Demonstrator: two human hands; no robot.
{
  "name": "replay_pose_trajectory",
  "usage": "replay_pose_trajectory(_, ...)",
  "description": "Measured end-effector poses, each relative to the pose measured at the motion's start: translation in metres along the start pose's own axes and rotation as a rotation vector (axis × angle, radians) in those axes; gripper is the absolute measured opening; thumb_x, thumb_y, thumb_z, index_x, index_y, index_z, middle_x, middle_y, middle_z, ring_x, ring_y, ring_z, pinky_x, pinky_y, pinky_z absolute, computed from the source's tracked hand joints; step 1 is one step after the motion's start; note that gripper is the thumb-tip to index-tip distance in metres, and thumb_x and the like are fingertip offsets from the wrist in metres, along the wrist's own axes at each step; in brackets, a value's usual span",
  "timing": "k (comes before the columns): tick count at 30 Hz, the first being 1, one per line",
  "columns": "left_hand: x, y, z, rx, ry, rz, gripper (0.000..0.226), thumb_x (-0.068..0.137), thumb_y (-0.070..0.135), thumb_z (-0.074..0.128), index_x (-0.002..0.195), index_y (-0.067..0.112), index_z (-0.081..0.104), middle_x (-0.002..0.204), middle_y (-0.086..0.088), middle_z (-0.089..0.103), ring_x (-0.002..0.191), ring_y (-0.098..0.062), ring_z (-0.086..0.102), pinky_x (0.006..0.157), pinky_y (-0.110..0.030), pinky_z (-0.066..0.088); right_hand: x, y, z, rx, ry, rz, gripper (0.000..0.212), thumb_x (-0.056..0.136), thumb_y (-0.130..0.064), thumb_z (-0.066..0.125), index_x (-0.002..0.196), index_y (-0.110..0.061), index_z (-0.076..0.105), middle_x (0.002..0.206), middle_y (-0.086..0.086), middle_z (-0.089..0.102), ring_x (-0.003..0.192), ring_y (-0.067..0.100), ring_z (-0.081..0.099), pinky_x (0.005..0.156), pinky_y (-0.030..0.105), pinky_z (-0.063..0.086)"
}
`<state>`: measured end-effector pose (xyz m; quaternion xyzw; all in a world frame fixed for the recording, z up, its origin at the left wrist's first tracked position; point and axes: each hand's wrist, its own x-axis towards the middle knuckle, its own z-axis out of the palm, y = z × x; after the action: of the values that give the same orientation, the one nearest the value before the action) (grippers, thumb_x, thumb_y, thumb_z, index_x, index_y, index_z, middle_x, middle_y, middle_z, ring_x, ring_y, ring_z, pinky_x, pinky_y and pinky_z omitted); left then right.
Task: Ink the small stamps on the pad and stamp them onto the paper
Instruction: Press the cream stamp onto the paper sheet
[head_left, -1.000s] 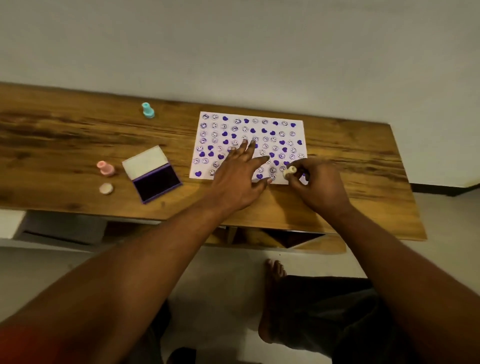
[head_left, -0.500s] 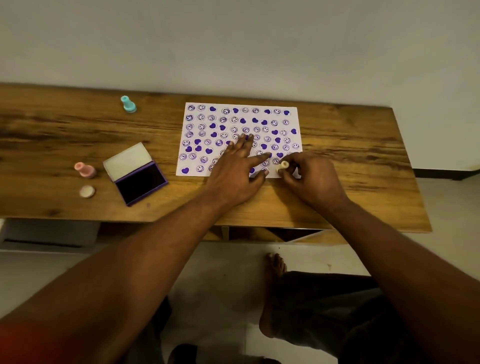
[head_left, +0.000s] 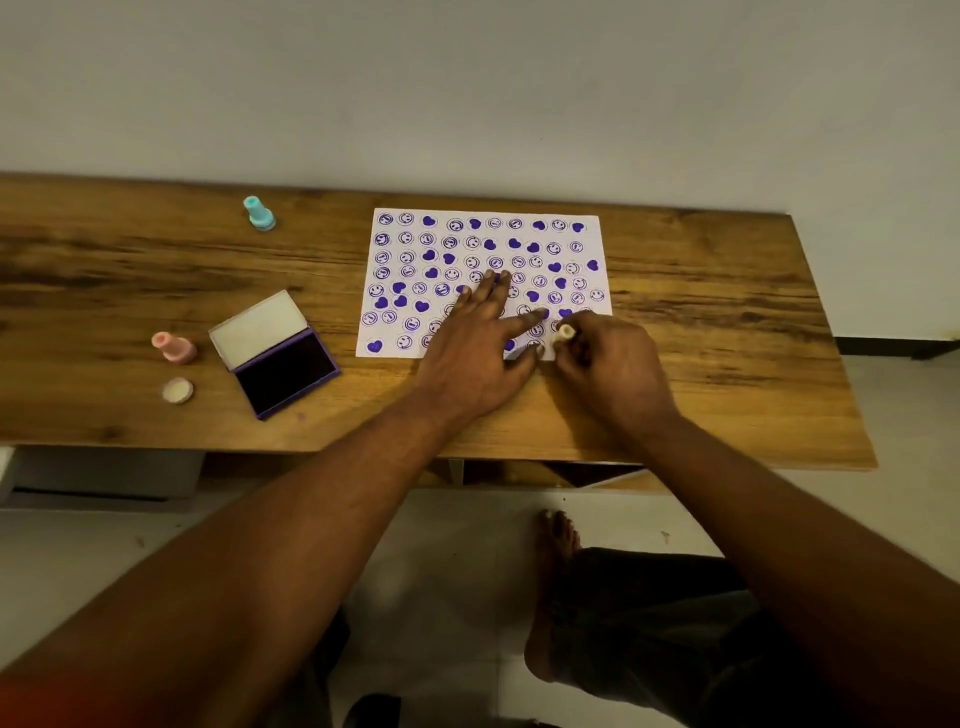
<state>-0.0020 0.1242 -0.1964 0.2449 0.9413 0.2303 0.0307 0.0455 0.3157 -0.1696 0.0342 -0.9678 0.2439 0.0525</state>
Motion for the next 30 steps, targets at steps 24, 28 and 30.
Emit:
replay_pose_trajectory(24,-0.001,0.003,-0.003,-0.029,0.006,-0.003,0.054,0.103,0.053,0.051,0.155,0.036,0.050,0.174,-0.014,0.018,0.163,-0.025,0.008,0.130,-0.039,0.004,0.027,0.025,-0.062,0.797,0.409,0.487,0.013,0.088,-0.024,0.079,0.098,-0.015,0.078,0.077,-0.012,0.072,0.069,0.001,0.065,0.064,0.021,0.051)
replay_pose_trajectory(28,-0.001,0.006,-0.005,-0.022,-0.005,-0.001,0.054,0.104,0.052,0.051,0.156,0.036,0.049,0.174,-0.014,0.017,0.163,-0.024,0.007,0.130,-0.037,0.002,0.024,0.039,-0.064,0.868,0.405,0.536,0.019,0.089,-0.022,0.078,0.101,-0.008,0.078,0.073,-0.012,0.067,0.067,0.001,0.060,0.065,0.022,0.048)
replay_pose_trajectory(30,-0.002,0.007,-0.005,-0.020,-0.004,-0.001,0.054,0.104,0.052,0.051,0.156,0.036,0.049,0.174,-0.014,0.017,0.163,-0.024,0.007,0.130,-0.037,0.002,0.028,0.035,-0.056,0.856,0.391,0.513,0.022,0.090,-0.020,0.078,0.104,-0.004,0.077,0.074,-0.009,0.068,0.065,0.000,0.059,0.061,0.018,0.047)
